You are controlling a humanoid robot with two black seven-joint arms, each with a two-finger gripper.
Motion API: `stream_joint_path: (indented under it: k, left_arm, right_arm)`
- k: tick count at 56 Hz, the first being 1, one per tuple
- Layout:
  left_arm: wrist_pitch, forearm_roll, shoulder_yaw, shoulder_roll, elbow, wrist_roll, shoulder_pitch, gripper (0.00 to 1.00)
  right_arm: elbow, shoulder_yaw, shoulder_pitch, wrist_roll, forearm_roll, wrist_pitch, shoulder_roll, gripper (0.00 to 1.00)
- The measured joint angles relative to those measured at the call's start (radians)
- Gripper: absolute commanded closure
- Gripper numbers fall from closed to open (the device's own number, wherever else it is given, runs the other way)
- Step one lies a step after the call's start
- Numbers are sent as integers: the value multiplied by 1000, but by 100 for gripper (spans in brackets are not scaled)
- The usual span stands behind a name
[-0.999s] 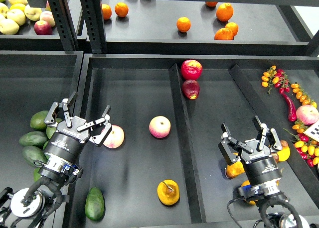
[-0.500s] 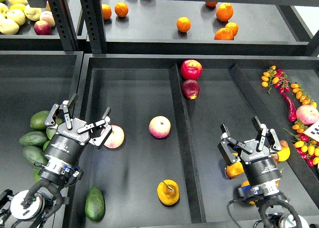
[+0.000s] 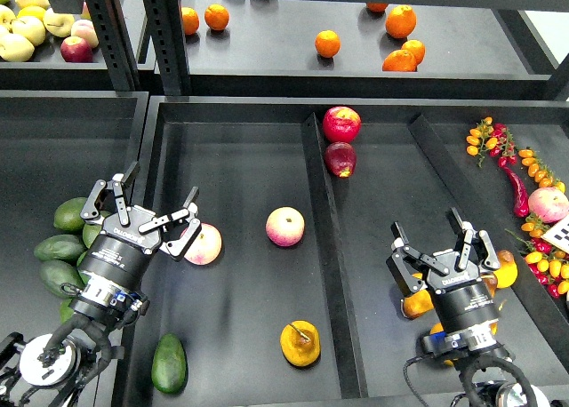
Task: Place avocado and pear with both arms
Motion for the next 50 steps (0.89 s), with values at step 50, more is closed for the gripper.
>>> stream_joint_path:
  k: [50]
  left_arm:
    - [-41,177,268,389,14,187,-253,0]
  right_arm:
    - [-2,34,2,3,-5,-49,0,0]
